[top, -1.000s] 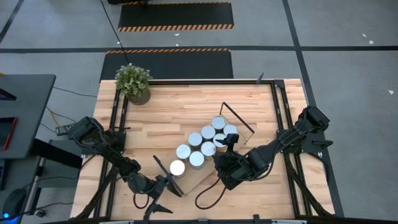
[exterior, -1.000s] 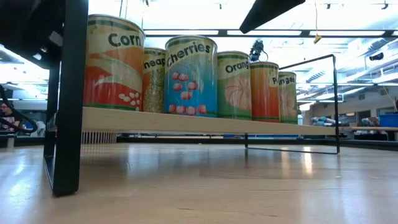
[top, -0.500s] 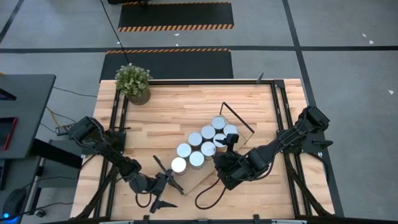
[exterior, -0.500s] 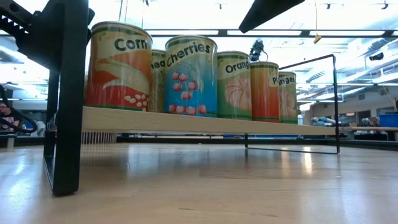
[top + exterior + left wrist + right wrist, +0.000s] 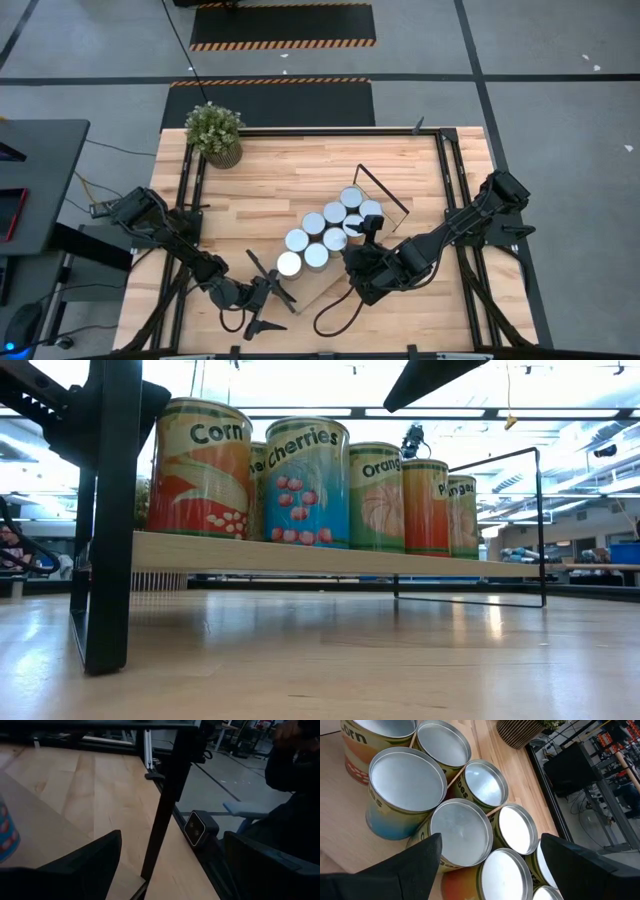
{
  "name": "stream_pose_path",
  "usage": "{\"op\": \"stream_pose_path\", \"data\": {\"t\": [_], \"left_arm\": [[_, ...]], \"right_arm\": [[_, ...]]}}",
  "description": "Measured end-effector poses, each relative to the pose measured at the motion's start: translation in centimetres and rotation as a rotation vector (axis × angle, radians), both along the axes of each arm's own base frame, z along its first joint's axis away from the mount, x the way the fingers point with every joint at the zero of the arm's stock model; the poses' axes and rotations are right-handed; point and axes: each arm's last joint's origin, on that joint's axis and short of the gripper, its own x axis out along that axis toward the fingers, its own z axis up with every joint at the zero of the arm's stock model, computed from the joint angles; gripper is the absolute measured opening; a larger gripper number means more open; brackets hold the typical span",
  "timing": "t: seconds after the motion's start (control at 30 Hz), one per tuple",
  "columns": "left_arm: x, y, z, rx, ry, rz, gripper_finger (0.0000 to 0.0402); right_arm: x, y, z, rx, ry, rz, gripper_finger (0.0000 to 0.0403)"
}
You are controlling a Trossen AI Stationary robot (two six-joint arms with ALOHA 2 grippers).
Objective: Pick and place cans onto a shelf
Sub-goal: Adjust the cans on the shelf
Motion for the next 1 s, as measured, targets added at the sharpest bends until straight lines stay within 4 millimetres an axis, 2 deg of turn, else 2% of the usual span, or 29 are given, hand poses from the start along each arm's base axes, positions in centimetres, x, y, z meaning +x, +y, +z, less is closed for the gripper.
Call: {"op": "stream_pose_path", "data": {"t": [1.0], "left_arm": [[-0.01,-0.02,0.02,0.030,-0.012,-0.011,0.0355]], "right_arm": [[0.00,0.00,0.00,0.000,0.000,0.000,0.0346]]}}
